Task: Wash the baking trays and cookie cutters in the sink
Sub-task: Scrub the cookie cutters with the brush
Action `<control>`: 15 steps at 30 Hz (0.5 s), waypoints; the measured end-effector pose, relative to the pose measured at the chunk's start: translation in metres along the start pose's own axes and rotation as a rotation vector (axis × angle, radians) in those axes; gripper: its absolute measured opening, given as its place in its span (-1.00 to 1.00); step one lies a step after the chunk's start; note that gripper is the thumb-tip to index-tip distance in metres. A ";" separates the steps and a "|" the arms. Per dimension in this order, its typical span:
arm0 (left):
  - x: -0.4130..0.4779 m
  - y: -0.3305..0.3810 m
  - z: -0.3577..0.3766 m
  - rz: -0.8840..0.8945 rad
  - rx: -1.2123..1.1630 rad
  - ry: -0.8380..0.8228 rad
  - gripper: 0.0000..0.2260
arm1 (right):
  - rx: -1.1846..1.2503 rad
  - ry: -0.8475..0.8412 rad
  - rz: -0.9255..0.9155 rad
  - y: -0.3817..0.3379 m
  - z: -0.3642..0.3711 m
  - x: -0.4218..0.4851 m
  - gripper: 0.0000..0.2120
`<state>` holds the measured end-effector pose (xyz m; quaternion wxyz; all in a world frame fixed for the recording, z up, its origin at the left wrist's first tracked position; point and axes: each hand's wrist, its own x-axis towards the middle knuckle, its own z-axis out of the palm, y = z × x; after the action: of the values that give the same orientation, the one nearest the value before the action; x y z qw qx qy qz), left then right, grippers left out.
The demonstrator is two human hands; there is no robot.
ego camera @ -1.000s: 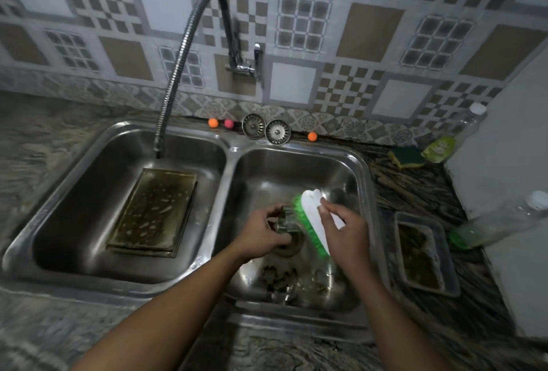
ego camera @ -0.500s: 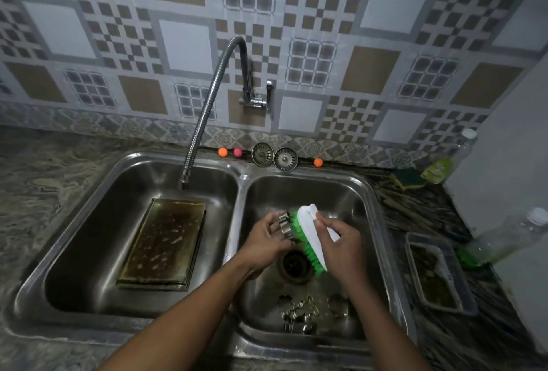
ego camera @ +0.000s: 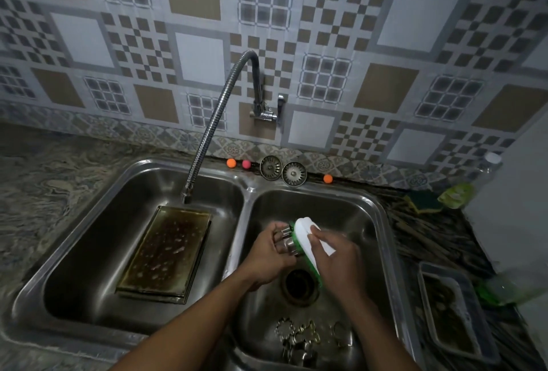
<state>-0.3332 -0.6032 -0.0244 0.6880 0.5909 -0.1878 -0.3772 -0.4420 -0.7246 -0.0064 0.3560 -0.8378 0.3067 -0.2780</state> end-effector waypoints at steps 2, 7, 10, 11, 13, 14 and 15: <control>0.001 -0.001 0.001 -0.009 0.011 0.016 -0.49 | 0.019 0.018 0.013 0.004 -0.002 0.003 -0.82; 0.008 -0.006 0.010 -0.118 -0.201 0.185 -0.52 | 0.206 0.067 0.154 0.007 -0.007 0.004 -0.81; 0.015 -0.003 0.022 -0.222 -0.496 0.207 -0.64 | 0.332 0.132 0.189 0.006 -0.004 -0.006 -0.82; 0.017 0.000 0.026 -0.253 -0.555 0.210 -0.70 | 0.368 0.150 0.198 0.006 -0.003 -0.008 -0.81; 0.019 0.005 0.030 -0.317 -0.614 0.174 -0.76 | 0.403 0.156 0.195 0.004 0.001 -0.011 -0.80; 0.019 0.007 0.031 -0.350 -0.625 0.147 -0.76 | 0.408 0.151 0.193 0.004 0.001 -0.011 -0.79; 0.019 0.006 0.031 -0.380 -0.621 0.116 -0.76 | 0.413 0.151 0.196 0.003 0.001 -0.010 -0.79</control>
<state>-0.3409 -0.6383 -0.0154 0.7619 0.3985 0.0883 -0.5029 -0.4485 -0.7183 -0.0118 0.5212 -0.6902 0.3491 -0.3607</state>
